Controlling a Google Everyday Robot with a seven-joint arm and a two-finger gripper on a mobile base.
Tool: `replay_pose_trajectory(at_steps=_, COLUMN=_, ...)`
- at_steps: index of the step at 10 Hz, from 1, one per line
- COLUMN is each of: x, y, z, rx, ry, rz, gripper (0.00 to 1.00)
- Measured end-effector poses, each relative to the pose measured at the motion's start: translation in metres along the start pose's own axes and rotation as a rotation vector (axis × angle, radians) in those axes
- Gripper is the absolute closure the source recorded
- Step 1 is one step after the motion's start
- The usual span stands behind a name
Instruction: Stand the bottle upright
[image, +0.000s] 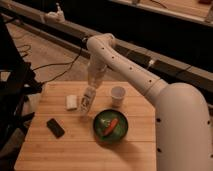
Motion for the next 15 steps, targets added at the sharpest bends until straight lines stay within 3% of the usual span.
replay_pose_trajectory(at_steps=2, x=0.014, y=0.003, z=-0.006, rx=0.007, ry=0.026, rz=0.014, gripper=1.0)
replay_pose_trajectory(at_steps=10, x=0.018, y=0.005, z=-0.005, rx=0.008, ry=0.03, rz=0.018, gripper=1.0)
replay_pose_trajectory(at_steps=15, x=0.074, y=0.04, z=-0.007, rx=-0.031, ry=0.164, rz=0.077, gripper=1.0)
